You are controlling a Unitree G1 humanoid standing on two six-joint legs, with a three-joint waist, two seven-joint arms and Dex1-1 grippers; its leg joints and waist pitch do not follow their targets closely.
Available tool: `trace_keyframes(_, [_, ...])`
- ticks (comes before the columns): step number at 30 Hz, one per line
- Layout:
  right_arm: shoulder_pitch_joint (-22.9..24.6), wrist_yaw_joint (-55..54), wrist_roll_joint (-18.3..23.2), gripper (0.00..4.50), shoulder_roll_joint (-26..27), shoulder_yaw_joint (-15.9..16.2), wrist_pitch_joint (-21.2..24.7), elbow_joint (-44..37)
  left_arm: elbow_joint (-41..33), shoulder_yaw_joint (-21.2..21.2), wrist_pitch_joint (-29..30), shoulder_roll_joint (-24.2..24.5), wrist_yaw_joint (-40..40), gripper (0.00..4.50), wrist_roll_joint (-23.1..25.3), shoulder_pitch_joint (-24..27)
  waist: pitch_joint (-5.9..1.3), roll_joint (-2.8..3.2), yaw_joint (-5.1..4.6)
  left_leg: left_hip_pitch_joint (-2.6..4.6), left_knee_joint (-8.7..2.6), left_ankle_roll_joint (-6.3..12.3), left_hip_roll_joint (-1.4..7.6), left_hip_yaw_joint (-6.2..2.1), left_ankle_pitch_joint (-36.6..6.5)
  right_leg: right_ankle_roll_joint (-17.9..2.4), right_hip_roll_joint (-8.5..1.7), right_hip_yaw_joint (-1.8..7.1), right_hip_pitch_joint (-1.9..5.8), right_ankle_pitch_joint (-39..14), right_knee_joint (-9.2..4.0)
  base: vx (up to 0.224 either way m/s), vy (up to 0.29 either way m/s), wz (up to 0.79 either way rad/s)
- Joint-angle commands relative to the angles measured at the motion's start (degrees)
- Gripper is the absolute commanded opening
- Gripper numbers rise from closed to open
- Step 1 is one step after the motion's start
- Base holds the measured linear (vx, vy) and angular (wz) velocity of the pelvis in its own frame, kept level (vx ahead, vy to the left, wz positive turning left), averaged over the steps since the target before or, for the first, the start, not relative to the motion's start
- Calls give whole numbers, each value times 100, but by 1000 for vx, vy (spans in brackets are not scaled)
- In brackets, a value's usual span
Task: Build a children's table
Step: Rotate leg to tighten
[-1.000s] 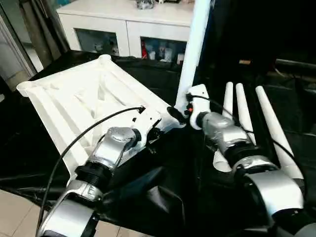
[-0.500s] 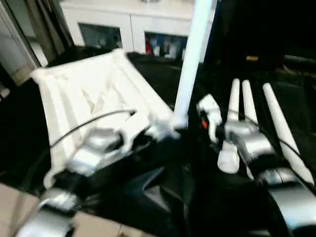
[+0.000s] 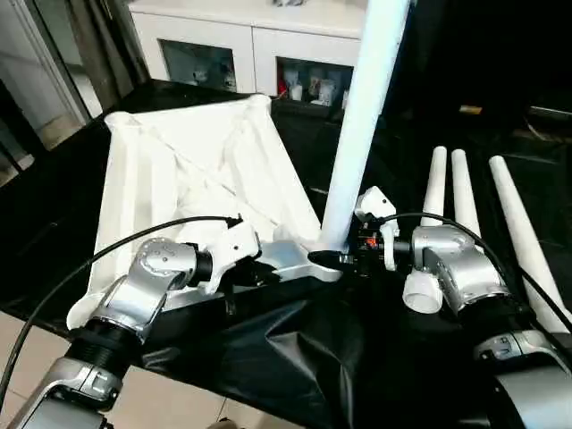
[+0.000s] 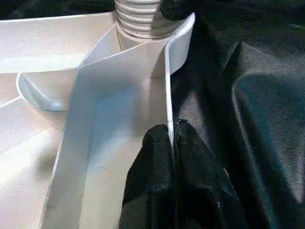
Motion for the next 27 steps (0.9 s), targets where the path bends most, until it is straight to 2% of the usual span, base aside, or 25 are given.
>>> trace_keyframes(1, [29, 19, -53, 344, -10, 78, 4, -39, -274, 19, -162, 16, -89, 0, -162, -57, -405, -22, -3, 99, -357, 523, 387, -107, -214, -1485, -556, 340, 385, 270, -317, 0, 0, 0])
trace_keyframes(3, [62, -8, -75, 318, -22, 111, 52, -94, -279, 28, -141, 20, -91, 0, -166, -48, -423, -33, 0, 79, -334, 607, 374, -110, -4, -1499, -555, 336, 398, 578, -276, 0, 0, 0])
trace_keyframes(6, [93, -51, -102, 298, -36, 150, 88, -126, -288, 27, -136, 12, -91, 0, -149, -20, -436, -30, 5, 71, -313, 700, 366, -109, 87, -1508, -554, 328, 399, 723, -263, 0, 0, 0])
trace_keyframes(8, [126, -56, -116, 281, -34, 178, 121, -151, -305, 30, -137, 8, -97, 0, -142, 9, -433, -51, 5, 65, -311, 726, 365, -108, 98, -1494, -551, 326, 403, 724, -265, 0, 0, 0])
trace_keyframes(13, [213, -233, -114, 274, 53, 157, 219, -67, -308, 45, -94, -8, -50, 0, -144, 59, -424, -32, 5, 78, -317, 687, 372, -110, -12, -1481, -551, 325, 391, 483, -286, 0, 0, 0])
trace_keyframes(17, [142, -1008, -51, 273, 302, -123, 422, 303, -150, 191, 162, -221, 367, 0, -137, -78, -406, -12, -20, 84, -345, 521, 375, -117, -166, -1480, -564, 334, 396, 215, -317, 0, 0, 0])
trace_keyframes(18, [113, -1223, -63, 273, 362, -177, 439, 402, -93, 222, 221, -277, 478, 0, -125, -125, -394, -24, -46, 91, -364, 433, 370, -118, -301, -1451, -567, 336, 400, 11, -346, 0, 0, 0])
trace_keyframes(19, [113, -1223, -63, 273, 362, -177, 439, 402, -93, 222, 221, -277, 478, 0, -125, -125, -394, -24, -46, 91, -364, 433, 370, -118, -301, -1451, -567, 336, 400, 11, -346, 0, 0, 0])
trace_keyframes(20, [68, -1537, -81, 273, 449, -252, 466, 550, 1, 259, 307, -355, 642, 0, -98, -201, -385, -19, -76, 110, -378, 325, 353, -112, -462, -1398, -562, 342, 400, -256, -383, 0, 0, 0])
trace_keyframes(22, [-61, -2844, -364, 272, 745, -320, 501, 1088, 477, 370, 621, -703, 1495, 0, 131, -568, -328, -17, -146, 137, -417, 137, 335, -111, -711, -1343, -554, 349, 365, -753, -461, 0, 0, 0])
trace_keyframes(23, [-102, -3192, -395, 272, 835, -364, 540, 1228, 633, 409, 693, -810, 1751, 0, 183, -678, -301, -7, -151, 165, -440, 52, 325, -118, -906, -1271, -557, 345, 363, -1081, -509, 0, 0, 0])
trace_keyframes(24, [-133, -3418, -402, 272, 897, -403, 574, 1320, 739, 437, 739, -882, 1921, 0, 212, -753, -292, -19, -172, 207, -451, -75, 319, -132, -1200, -1129, -581, 348, 374, -1686, -568, 0, 0, 0])
trace_keyframes(25, [-220, -4025, -335, 272, 1098, -581, 631, 1527, 1008, 527, 914, -1083, 2408, 0, 269, -943, -313, -24, -150, 201, -452, -87, 325, -138, -1166, -1029, -611, 365, 393, -1800, -586, 0, 0, 0])
trace_keyframes(26, [-220, -4025, -335, 272, 1098, -581, 631, 1527, 1008, 527, 914, -1083, 2408, 0, 269, -943, -302, -34, -157, 202, -469, -92, 313, -136, -1110, -973, -583, 375, 370, -1776, -595, 0, 0, 0])
trace_keyframes(27, [-220, -4025, -335, 272, 1098, -581, 631, 1527, 1008, 527, 914, -1083, 2408, 0, 269, -943, -317, -39, -151, 203, -467, -82, 309, -143, -1097, -956, -585, 369, 387, -1757, -591, 0, 0, 0])
